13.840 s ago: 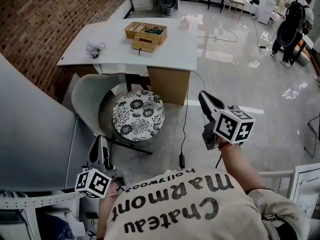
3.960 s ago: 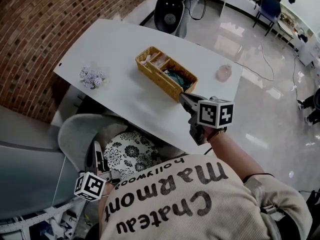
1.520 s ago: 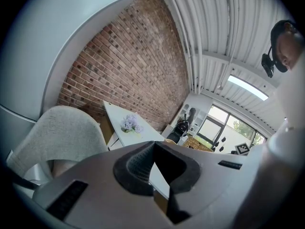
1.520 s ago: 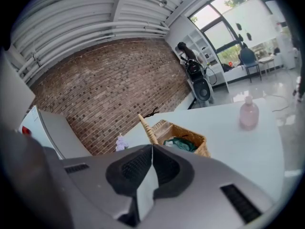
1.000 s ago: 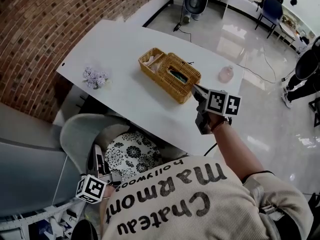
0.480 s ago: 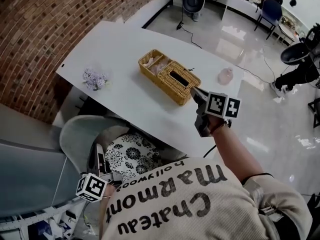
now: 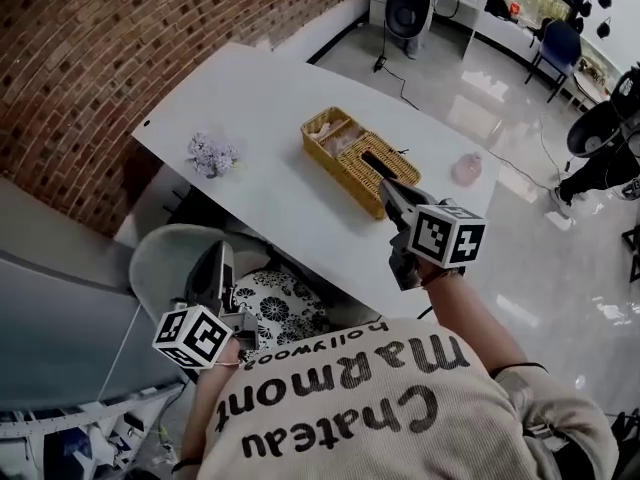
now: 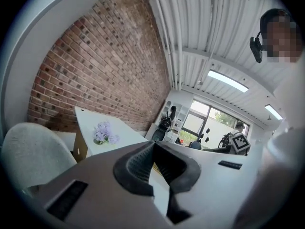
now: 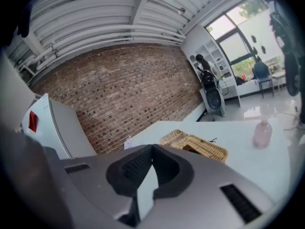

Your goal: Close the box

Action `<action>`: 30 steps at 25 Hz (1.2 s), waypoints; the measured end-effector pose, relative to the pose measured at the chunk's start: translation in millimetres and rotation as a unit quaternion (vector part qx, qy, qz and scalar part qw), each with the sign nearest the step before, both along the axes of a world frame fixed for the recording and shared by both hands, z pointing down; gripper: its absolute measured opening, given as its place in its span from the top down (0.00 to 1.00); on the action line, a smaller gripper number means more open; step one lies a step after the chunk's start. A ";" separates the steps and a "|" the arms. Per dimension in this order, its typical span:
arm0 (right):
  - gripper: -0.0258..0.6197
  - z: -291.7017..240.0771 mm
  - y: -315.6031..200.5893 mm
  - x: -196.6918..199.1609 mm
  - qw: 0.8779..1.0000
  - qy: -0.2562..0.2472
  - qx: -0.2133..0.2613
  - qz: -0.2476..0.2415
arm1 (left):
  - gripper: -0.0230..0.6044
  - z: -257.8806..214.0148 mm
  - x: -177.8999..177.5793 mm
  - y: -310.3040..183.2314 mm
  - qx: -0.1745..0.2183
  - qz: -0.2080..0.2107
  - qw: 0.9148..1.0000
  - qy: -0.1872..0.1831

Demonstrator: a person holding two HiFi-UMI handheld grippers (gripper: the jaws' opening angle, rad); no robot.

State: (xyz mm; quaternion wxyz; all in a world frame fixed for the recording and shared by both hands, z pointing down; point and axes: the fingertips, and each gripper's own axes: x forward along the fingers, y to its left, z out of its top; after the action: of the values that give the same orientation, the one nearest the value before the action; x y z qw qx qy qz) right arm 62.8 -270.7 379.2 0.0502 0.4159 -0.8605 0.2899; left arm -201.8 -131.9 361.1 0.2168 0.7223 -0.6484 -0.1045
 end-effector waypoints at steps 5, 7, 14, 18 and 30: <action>0.96 -13.5 5.4 -11.0 0.999 0.017 0.026 0.004 | 0.96 -8.4 -6.6 -2.2 0.012 0.016 1.000 -0.011; 0.96 -14.2 7.2 -13.5 0.999 0.025 0.032 0.010 | 0.96 -6.1 -12.7 -0.4 0.012 0.018 1.000 -0.009; 0.96 -5.9 16.3 -24.6 0.998 0.039 0.031 0.032 | 0.96 1.6 -36.2 3.7 0.009 0.030 0.999 -0.006; 0.96 1.3 25.0 -29.4 0.998 0.045 0.025 0.043 | 0.96 3.6 -48.2 6.9 0.011 0.037 0.999 -0.006; 0.96 15.5 41.4 -35.8 0.996 0.056 0.010 0.065 | 0.96 15.0 -69.9 6.0 0.004 0.054 0.999 -0.004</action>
State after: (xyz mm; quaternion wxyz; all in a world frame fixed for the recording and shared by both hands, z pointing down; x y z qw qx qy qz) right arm 27.0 -229.2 394.7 0.0751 0.4868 -0.8304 0.2604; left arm -271.7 -125.9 376.1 0.2162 0.7575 -0.6091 -0.0921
